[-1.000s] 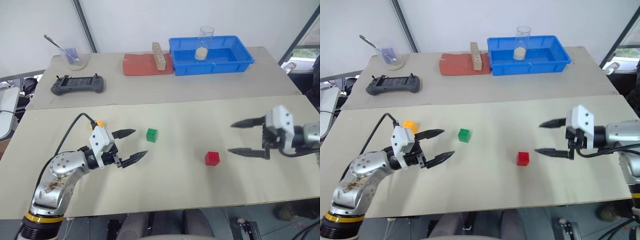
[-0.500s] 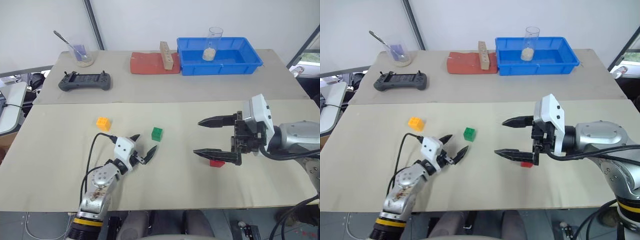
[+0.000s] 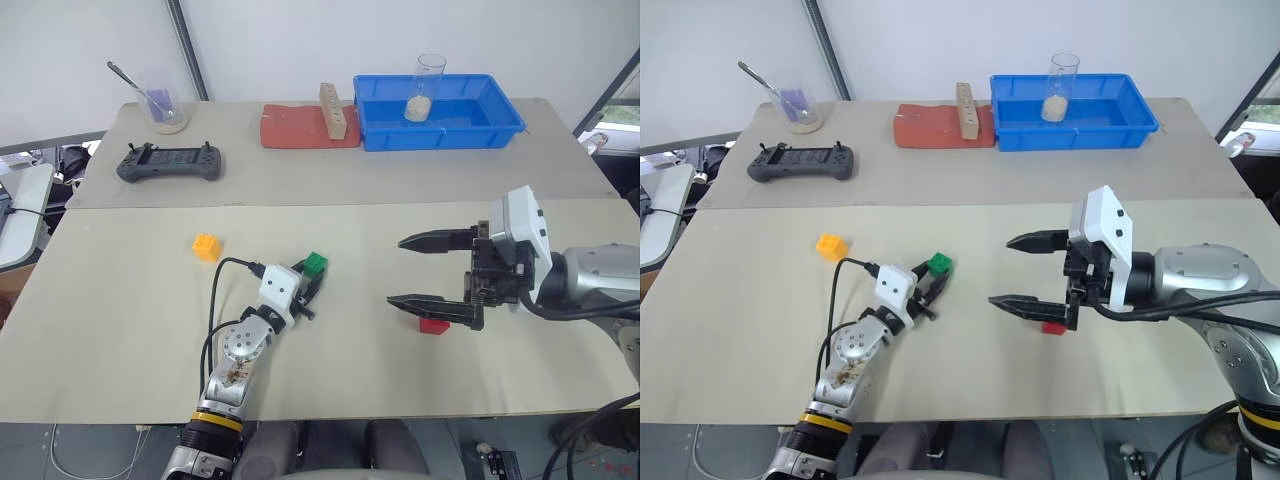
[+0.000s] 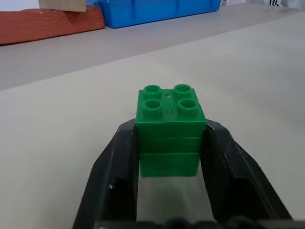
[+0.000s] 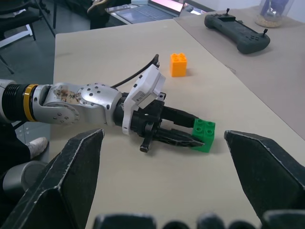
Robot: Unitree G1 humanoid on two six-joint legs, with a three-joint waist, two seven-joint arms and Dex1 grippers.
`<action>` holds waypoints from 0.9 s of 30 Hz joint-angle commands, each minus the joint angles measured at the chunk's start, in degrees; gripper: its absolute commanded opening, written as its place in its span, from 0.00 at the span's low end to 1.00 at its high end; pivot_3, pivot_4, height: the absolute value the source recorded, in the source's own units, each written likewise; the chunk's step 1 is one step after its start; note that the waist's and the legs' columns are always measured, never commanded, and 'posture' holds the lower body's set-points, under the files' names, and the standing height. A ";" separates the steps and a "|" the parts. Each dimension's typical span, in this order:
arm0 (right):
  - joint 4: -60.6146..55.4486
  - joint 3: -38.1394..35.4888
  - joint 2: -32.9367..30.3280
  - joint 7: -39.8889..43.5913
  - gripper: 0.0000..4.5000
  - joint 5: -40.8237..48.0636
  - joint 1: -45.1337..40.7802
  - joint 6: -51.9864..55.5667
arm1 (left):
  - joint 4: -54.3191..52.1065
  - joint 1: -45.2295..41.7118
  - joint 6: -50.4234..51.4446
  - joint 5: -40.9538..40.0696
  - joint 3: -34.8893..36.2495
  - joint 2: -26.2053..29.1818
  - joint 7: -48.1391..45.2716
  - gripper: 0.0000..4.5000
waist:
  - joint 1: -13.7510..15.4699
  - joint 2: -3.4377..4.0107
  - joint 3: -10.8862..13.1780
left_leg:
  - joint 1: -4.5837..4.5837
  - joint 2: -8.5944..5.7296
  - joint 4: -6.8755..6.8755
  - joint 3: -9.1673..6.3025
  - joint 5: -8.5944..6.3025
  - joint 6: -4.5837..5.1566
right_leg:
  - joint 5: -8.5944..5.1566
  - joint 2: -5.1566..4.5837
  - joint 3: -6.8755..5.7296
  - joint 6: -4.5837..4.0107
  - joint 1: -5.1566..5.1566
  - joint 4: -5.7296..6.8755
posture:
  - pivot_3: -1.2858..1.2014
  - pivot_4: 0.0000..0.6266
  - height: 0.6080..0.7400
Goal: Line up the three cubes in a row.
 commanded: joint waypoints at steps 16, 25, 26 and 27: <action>1.76 -3.56 -4.45 7.01 1.00 -2.52 3.49 -2.90 | 4.45 -12.90 -0.67 -9.38 -11.80 12.75 -43.22 0.29 | -0.45 0.01 -0.01 | -0.01 -0.01 0.01 0.00 -0.02 0.03 | 0.00 0.02 -0.06 0.00 0.00 -0.03 | 0.52 0.24 1.00; 0.68 -8.01 -6.13 8.72 1.00 -3.28 9.12 -3.11 | 17.12 -19.89 -6.72 -7.44 -13.03 6.79 -47.50 0.29 | -0.25 -0.05 0.03 | -0.03 -0.01 0.05 -0.01 -0.03 0.07 | 0.00 -0.01 -0.09 0.00 0.05 -0.04 | 0.52 0.24 1.00; 0.52 -8.41 -6.22 8.77 1.00 -3.33 9.69 -3.19 | 18.24 -20.53 -7.02 -7.31 -12.85 6.13 -47.47 0.29 | -0.29 -0.06 0.04 | -0.03 -0.01 0.06 0.00 -0.03 0.07 | 0.00 -0.01 -0.09 0.00 0.04 -0.04 | 0.52 0.24 1.00; 0.39 -8.77 -6.26 8.73 1.00 -3.29 10.14 -3.20 | 19.37 -21.23 -7.39 -7.10 -12.69 5.48 -47.42 0.29 | -0.29 -0.06 0.04 | -0.03 -0.01 0.07 0.00 -0.03 0.07 | 0.00 0.00 -0.09 0.00 0.04 -0.03 | 0.52 0.24 1.00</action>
